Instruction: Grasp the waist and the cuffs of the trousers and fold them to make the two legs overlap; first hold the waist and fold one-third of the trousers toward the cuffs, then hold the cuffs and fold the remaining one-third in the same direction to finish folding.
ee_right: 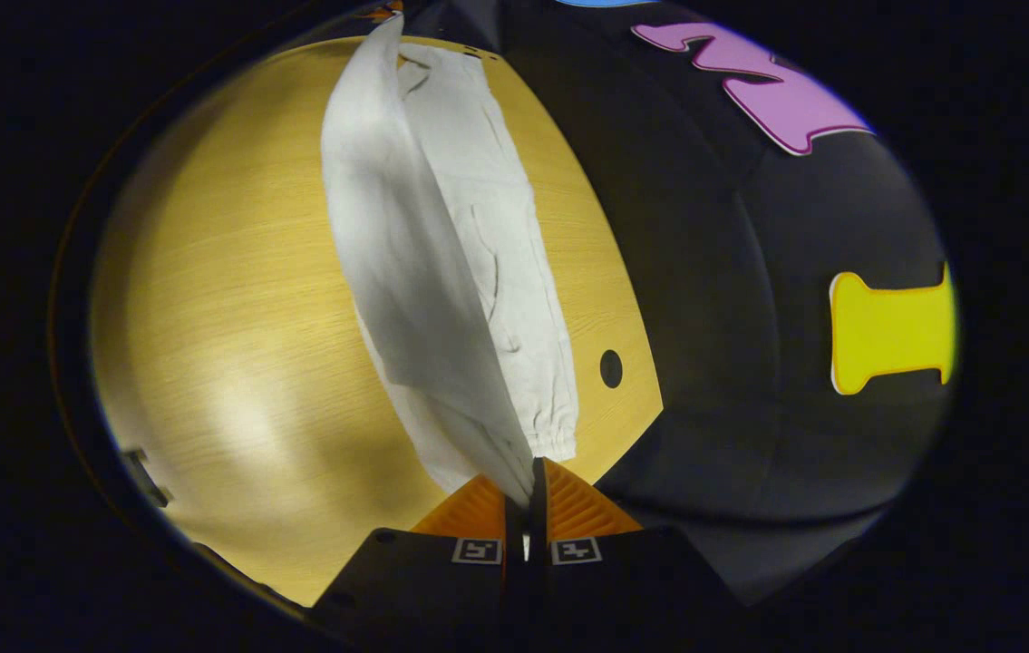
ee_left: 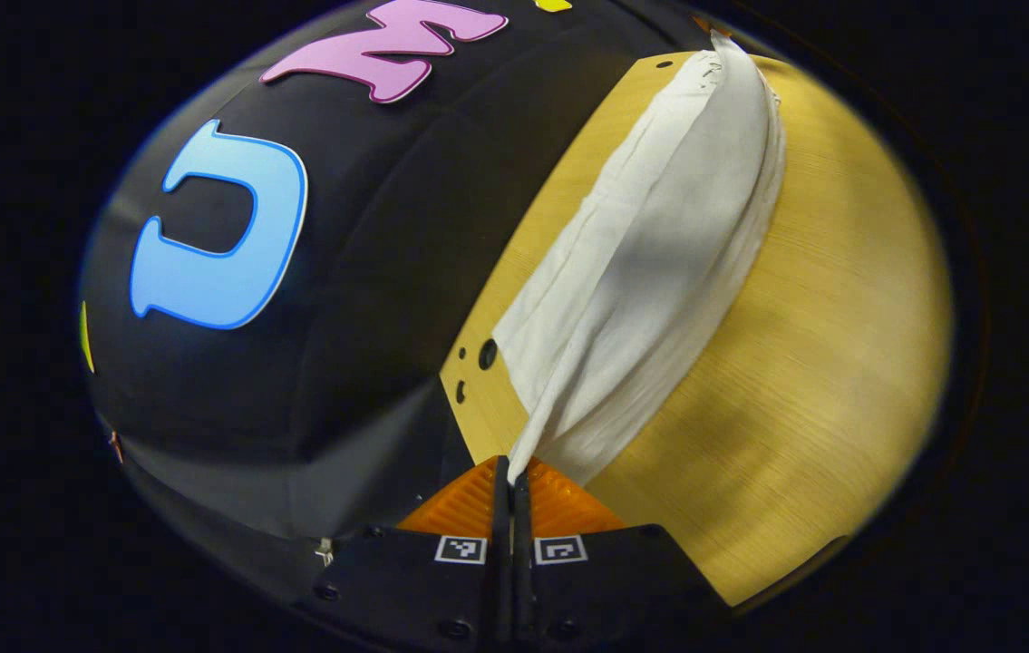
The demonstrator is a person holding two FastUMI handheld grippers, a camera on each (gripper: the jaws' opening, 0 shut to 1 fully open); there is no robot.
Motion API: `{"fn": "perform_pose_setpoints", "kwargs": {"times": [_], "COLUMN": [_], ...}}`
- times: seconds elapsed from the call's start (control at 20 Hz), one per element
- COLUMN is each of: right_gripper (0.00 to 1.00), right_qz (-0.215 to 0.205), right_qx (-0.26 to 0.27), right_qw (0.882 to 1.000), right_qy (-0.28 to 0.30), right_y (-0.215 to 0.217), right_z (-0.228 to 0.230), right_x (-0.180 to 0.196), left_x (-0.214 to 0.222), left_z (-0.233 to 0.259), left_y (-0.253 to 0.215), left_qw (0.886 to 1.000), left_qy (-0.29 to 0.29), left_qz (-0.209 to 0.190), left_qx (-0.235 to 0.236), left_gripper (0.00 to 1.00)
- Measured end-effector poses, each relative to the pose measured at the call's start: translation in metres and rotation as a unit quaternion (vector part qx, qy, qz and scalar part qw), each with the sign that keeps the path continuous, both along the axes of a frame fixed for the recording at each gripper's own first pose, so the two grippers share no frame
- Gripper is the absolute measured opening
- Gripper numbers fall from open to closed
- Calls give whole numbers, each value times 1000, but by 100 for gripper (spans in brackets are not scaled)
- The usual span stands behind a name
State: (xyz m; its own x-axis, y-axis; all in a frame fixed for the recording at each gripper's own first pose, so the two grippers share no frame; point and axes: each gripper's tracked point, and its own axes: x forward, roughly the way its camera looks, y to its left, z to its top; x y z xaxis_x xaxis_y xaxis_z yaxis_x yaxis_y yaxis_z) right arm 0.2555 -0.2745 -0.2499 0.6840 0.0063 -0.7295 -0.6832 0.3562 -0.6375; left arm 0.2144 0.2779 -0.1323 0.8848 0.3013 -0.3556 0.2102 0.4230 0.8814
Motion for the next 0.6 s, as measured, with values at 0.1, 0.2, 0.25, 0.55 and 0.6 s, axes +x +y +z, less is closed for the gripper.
{"fn": "perform_pose_setpoints", "kwargs": {"times": [0.1,0.2,0.25,0.55,0.6], "right_gripper": [5,5,5,5,5], "right_qz": [-35,-72,-92,-197,-214], "right_qx": [31,66,83,183,200], "right_qw": [999,995,992,963,956], "right_qy": [-6,-15,-19,-34,-36], "right_y": [1,2,2,12,16], "right_z": [3,4,3,-13,-20], "right_x": [20,42,53,114,126], "left_x": [30,60,76,151,161], "left_z": [9,14,13,-12,-16], "left_y": [1,2,1,-5,-5], "left_qw": [1000,998,998,995,992], "left_qy": [-29,-55,-63,-75,-82], "left_qz": [4,11,14,18,26], "left_qx": [-3,-16,-26,-69,-89], "left_gripper": [5,5,5,5,5]}}
